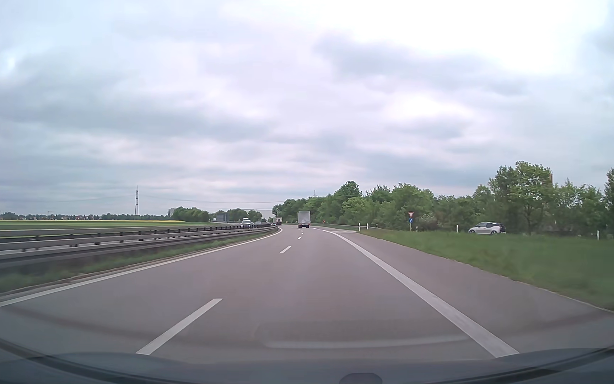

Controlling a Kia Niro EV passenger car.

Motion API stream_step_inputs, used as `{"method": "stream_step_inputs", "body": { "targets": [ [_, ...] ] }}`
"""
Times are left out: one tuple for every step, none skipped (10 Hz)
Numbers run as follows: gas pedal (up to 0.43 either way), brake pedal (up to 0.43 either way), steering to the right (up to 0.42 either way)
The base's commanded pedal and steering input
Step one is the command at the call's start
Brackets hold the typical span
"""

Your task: Follow the waypoints while adhering to traffic rules and regulations

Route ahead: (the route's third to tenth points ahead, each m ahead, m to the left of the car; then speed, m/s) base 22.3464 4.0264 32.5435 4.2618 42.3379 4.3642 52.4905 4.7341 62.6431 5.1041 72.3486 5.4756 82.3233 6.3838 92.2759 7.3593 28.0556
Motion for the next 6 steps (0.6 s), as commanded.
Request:
{"method": "stream_step_inputs", "body": {
  "targets": [
    [0.15,0.0,-0.005],
    [0.15,0.0,-0.005],
    [0.15,0.0,-0.006],
    [0.15,0.0,-0.006],
    [0.15,0.0,-0.006],
    [0.15,0.0,-0.006]
  ]
}}
